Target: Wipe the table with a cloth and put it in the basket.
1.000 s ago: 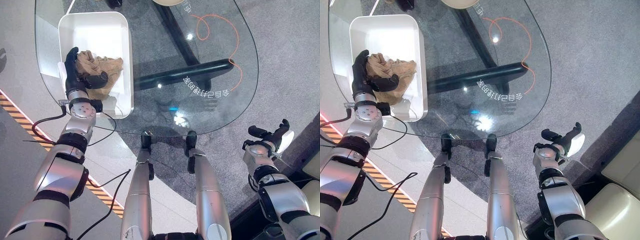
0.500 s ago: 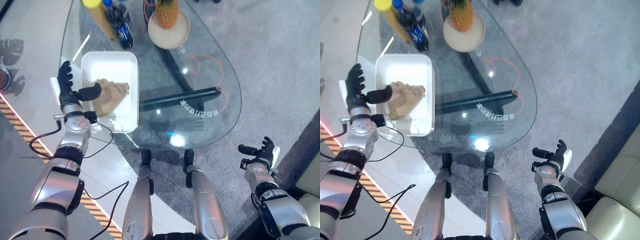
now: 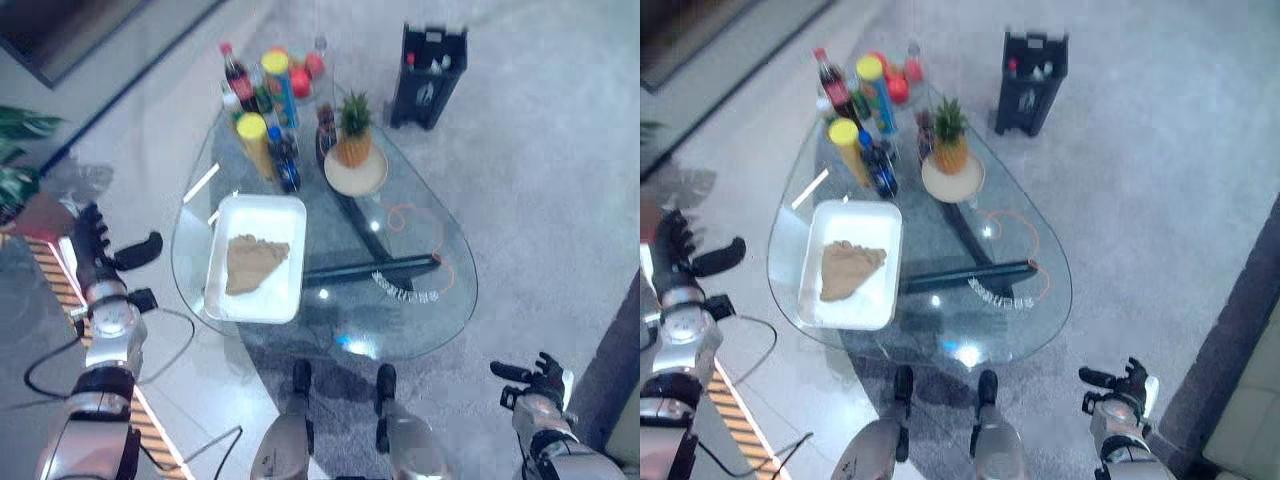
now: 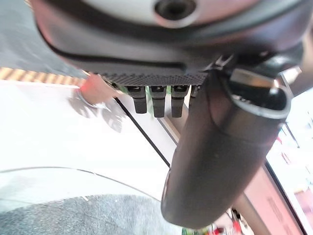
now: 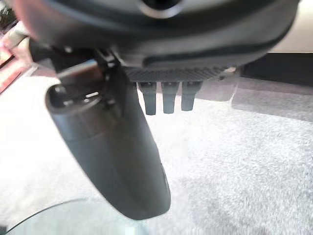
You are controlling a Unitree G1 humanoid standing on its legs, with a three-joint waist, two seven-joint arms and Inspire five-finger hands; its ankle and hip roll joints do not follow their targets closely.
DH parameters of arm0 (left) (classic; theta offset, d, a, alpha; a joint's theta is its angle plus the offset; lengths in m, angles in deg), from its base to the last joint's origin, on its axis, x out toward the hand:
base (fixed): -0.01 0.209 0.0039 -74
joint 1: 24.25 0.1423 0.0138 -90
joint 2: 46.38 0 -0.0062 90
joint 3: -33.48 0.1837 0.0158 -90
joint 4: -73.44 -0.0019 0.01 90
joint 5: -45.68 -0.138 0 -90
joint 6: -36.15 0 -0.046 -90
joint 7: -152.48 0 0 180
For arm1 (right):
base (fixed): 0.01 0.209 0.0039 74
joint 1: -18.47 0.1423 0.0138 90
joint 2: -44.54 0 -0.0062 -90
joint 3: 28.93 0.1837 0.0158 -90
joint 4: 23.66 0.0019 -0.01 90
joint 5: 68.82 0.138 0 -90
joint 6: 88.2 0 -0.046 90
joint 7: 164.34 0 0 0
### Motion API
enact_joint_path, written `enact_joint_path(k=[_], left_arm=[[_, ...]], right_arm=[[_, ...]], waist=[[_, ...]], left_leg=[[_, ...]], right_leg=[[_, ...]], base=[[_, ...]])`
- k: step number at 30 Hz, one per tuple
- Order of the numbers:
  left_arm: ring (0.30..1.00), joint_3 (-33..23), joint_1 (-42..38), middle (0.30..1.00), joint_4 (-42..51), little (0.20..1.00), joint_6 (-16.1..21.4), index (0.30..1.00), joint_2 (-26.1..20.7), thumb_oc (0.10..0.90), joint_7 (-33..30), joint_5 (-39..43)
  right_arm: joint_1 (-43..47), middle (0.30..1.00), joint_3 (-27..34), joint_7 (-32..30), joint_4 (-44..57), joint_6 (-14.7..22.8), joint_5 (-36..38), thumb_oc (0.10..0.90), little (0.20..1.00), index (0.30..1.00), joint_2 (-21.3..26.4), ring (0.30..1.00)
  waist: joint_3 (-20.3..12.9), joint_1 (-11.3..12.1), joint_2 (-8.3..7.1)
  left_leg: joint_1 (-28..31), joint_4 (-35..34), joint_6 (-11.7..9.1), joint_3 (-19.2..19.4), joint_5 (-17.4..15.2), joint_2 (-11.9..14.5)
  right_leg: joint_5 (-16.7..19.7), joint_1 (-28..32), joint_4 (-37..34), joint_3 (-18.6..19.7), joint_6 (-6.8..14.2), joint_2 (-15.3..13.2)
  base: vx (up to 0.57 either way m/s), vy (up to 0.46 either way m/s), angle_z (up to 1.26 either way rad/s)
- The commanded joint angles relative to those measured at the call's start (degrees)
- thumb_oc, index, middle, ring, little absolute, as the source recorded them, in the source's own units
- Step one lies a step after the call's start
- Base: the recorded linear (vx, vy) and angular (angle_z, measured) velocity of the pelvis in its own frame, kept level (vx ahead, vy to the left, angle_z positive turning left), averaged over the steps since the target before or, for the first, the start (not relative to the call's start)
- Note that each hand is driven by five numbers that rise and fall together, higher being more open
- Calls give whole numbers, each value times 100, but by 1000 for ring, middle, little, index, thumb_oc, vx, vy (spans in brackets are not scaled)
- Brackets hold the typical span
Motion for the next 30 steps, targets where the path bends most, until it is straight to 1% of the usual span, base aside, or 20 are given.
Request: enact_joint_path(k=[1,2,3,4,5,6,7,8,9,10,13,15,17,18,19,21,23,24,27,30], left_arm=[[900,-71,236,900,-164,900,197,900,100,800,312,-412],[900,-70,270,900,-169,900,202,900,119,800,316,-441],[900,-50,578,900,-334,900,145,900,296,800,585,-430],[900,-55,629,900,-368,900,137,900,329,800,627,-505],[900,-25,777,900,-474,900,138,900,418,800,695,-790],[900,-1,887,900,-572,900,104,900,471,800,782,-768],[900,-2,977,900,-732,900,58,900,555,800,888,-708],[900,4,1079,900,-983,900,49,900,630,800,1020,-955],[900,31,1185,900,-1154,900,-114,900,666,800,1189,-914],[900,43,1209,900,-1246,900,-64,900,708,800,1193,-944],[900,205,1506,900,-1995,900,-282,900,983,800,1554,-1567],[900,304,1622,900,-2257,900,-332,900,1120,800,1698,-1660],[900,377,1692,900,-2378,900,-412,900,1216,800,1790,-1835],[900,447,1734,900,-2425,900,-544,900,1309,800,1840,-1842],[900,498,1768,900,-2480,900,-577,900,1380,800,1877,-2008],[900,600,1800,900,-2503,900,-680,900,1432,800,1977,-2068],[900,677,1846,900,-2528,900,-826,900,1492,800,1948,-2043],[900,673,1852,900,-2567,900,-960,900,1533,800,1904,-2011],[900,672,1841,900,-2664,900,-1183,900,1609,800,1891,-2168],[900,712,1848,900,-2748,900,-1247,900,1685,800,1944,-2300]], right_arm=[[-585,900,-18,443,-124,-143,-371,800,900,900,35,900],[-606,900,-25,459,-123,-141,-379,800,900,900,28,900],[-745,900,-37,657,-138,-224,-472,800,900,900,-38,900],[-770,900,-42,691,-135,-243,-508,800,900,900,-48,900],[-839,900,-51,794,-155,-274,-640,800,900,900,-88,900],[-897,900,-86,855,-169,-313,-689,800,900,900,-108,900],[-938,900,-106,940,-181,-351,-740,800,900,900,-130,900],[-986,900,-132,1117,-226,-364,-965,800,900,900,-156,900],[-1027,900,-196,1193,-262,-379,-1045,800,900,900,-174,900],[-1032,900,-206,1218,-276,-381,-1075,800,900,900,-185,900],[-1078,900,-315,1464,-420,-410,-1335,800,900,900,-293,900],[-1073,900,-357,1531,-522,-431,-1464,800,900,900,-332,900],[-1079,900,-380,1551,-560,-482,-1527,800,900,900,-363,900],[-1073,900,-397,1555,-597,-528,-1600,800,900,900,-401,900],[-1081,900,-404,1556,-640,-567,-1651,800,900,900,-435,900],[-1085,900,-426,1610,-683,-610,-1747,800,900,900,-457,900],[-1080,900,-458,1618,-750,-648,-1774,800,900,900,-502,900],[-1069,900,-475,1610,-779,-691,-1747,800,900,900,-532,900],[-1067,900,-491,1576,-858,-750,-1758,800,900,900,-623,900],[-1086,900,-494,1551,-911,-799,-1761,800,900,900,-683,900]], waist=[[-838,166,-101],[-854,164,-100],[-987,184,-120],[-1011,186,-123],[-1079,200,-133],[-1137,206,-139],[-1186,206,-148],[-1243,204,-157],[-1288,211,-167],[-1300,210,-170],[-1428,203,-202],[-1469,192,-201],[-1488,186,-195],[-1502,187,-192],[-1509,188,-193],[-1511,191,-194],[-1510,197,-188],[-1510,204,-193],[-1530,209,-221],[-1559,209,-240]], left_leg=[[27,13,189,216,-318,-267],[39,9,189,216,-319,-266],[139,-7,191,236,-333,-250],[156,-7,190,240,-338,-248],[199,-7,191,253,-351,-235],[237,-7,194,266,-365,-222],[271,-7,195,283,-380,-212],[324,-7,196,312,-405,-199],[366,-7,199,326,-420,-189],[379,-7,200,328,-426,-188],[509,-7,213,360,-485,-168],[570,-7,223,370,-512,-163],[610,-7,232,374,-531,-161],[636,-7,243,375,-542,-162],[668,-7,255,380,-553,-165],[689,-7,262,384,-559,-161],[721,-7,275,375,-569,-165],[738,-7,279,361,-575,-171],[749,-7,278,340,-581,-179],[757,-7,275,333,-594,-182]], right_leg=[[-297,-233,648,-53,-28,-24],[-293,-215,634,-58,-26,-25],[-281,-92,575,-90,-19,-31],[-279,-69,563,-96,-18,-32],[-279,-14,540,-118,-19,-36],[-281,29,526,-130,-21,-37],[-283,67,516,-141,-19,-37],[-291,131,492,-157,-17,-40],[-294,186,476,-172,-17,-47],[-293,203,468,-175,-13,-48],[-289,329,413,-185,27,-77],[-299,378,400,-167,32,-77],[-314,407,407,-160,34,-77],[-318,428,408,-148,36,-77],[-320,450,412,-145,41,-79],[-318,466,415,-151,45,-79],[-310,488,414,-151,51,-83],[-303,506,403,-157,53,-86],[-258,536,335,-143,65,-94],[-208,558,266,-150,86,-101]], base=[[105,3,4],[164,13,-3],[83,14,1],[106,22,1],[62,20,2],[70,25,0],[58,28,-1],[46,25,0],[30,18,-2],[0,0,0],[7,1,-1],[0,0,0],[0,0,0],[0,0,0],[0,0,0],[0,0,0],[0,0,0],[0,0,0],[0,0,0],[0,0,0]])
